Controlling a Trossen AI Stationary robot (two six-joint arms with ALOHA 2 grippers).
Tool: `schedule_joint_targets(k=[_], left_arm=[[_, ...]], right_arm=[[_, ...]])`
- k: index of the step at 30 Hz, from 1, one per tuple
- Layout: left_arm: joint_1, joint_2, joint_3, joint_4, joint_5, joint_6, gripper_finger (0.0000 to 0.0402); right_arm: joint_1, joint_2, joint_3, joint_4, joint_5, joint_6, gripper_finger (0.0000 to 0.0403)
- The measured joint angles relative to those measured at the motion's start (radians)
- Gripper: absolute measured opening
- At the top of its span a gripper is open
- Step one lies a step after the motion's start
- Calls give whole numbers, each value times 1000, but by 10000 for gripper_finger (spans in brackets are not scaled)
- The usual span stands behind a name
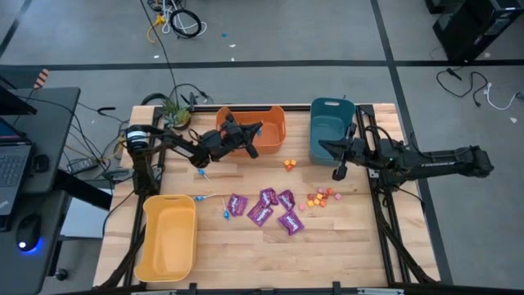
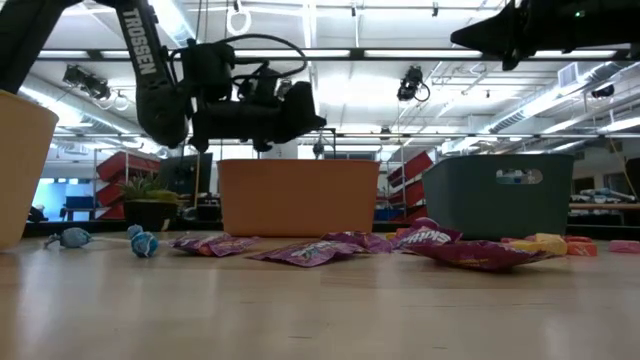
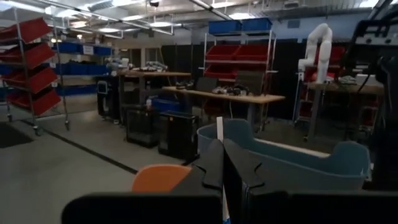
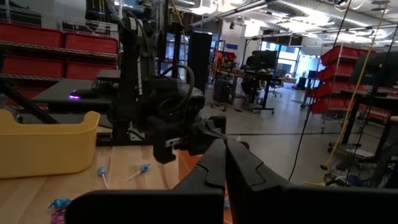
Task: Sort candy
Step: Put the blue candy into the orange bin
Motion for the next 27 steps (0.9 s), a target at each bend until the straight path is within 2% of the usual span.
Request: schedule_joint_targets(k=[14,27], left_arm=[[-6,15,0,-158,-17,-19,0],[-6,14,1,-210,-30,-18,0]], right_arm=[[-22,0,0,1,0,3,0],[-22,0,0,1,0,3,0]])
